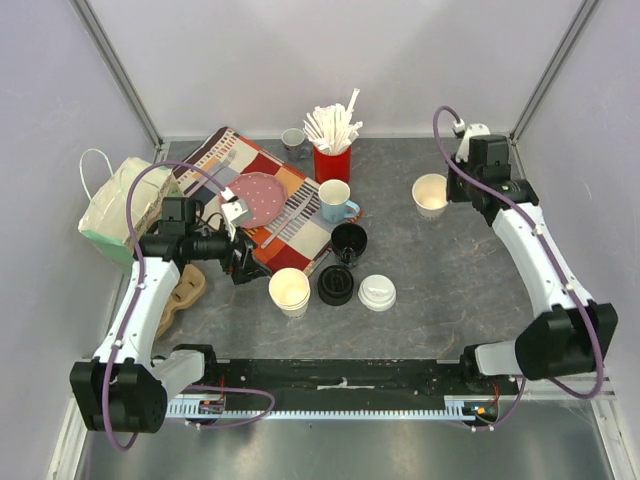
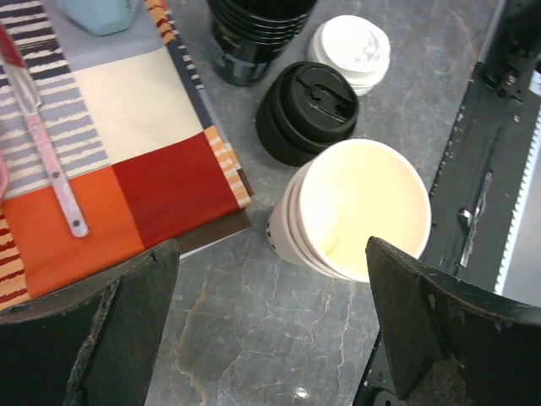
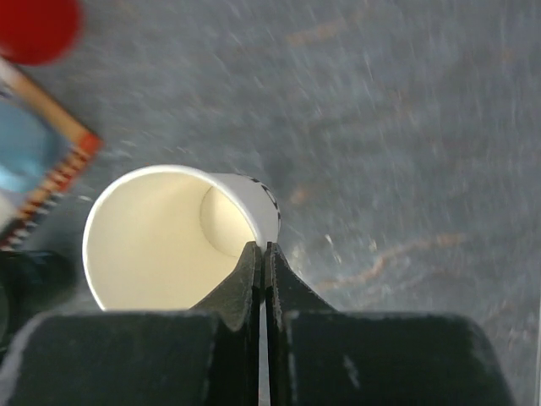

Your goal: Pack the takeout coffee

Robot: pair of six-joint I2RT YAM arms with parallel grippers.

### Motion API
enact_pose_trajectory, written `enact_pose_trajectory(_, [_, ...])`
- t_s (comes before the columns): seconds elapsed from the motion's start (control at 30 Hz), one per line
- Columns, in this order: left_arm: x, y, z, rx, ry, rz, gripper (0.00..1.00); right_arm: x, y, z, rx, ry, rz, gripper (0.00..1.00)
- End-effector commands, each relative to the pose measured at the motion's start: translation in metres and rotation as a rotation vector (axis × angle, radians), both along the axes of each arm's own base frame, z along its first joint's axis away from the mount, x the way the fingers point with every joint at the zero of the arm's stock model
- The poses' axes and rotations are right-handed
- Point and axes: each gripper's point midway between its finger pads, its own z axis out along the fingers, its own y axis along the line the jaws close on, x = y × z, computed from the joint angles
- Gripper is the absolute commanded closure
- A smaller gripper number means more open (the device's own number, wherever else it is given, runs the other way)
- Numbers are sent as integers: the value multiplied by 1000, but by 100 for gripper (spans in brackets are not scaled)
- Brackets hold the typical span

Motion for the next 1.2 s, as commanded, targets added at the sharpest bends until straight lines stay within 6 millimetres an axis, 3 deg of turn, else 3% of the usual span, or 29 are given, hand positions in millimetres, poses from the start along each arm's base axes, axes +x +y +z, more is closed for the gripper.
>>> enact_pose_trajectory(0.0, [20,7,2,17,-8,115,2,9,-32,-55,100,89,-97,100])
enact_pose_trajectory(0.07, [19,6,1,15,-3,113,2,9,-32,-76,156,142,-95,100])
enact_pose_trajectory(0.1, [20,6,1,14,-3,112,2,11,-42,-82,171,150,-122,100])
enact_pose_trajectory(0.27, [20,7,-2,21,-1,113,2,14,-51,-113,177,218,-152,100])
enact_pose_trajectory(0.83, [21,9,-2,34,-14,113,2,11,-49,-141,193,287,-153,93])
enact_pose_trajectory(0.9, [21,9,-3,36,-13,111,2,11,-49,-142,193,288,-153,83])
enact_pose_trajectory(1.03, [21,8,0,36,-21,105,2,11,-49,-134,189,270,-149,49])
enact_pose_trajectory(1.1, [21,9,1,37,-19,104,2,12,-49,-126,187,251,-150,46])
enact_pose_trajectory(1.17, [22,9,2,39,-24,104,2,15,-48,-106,180,205,-139,43])
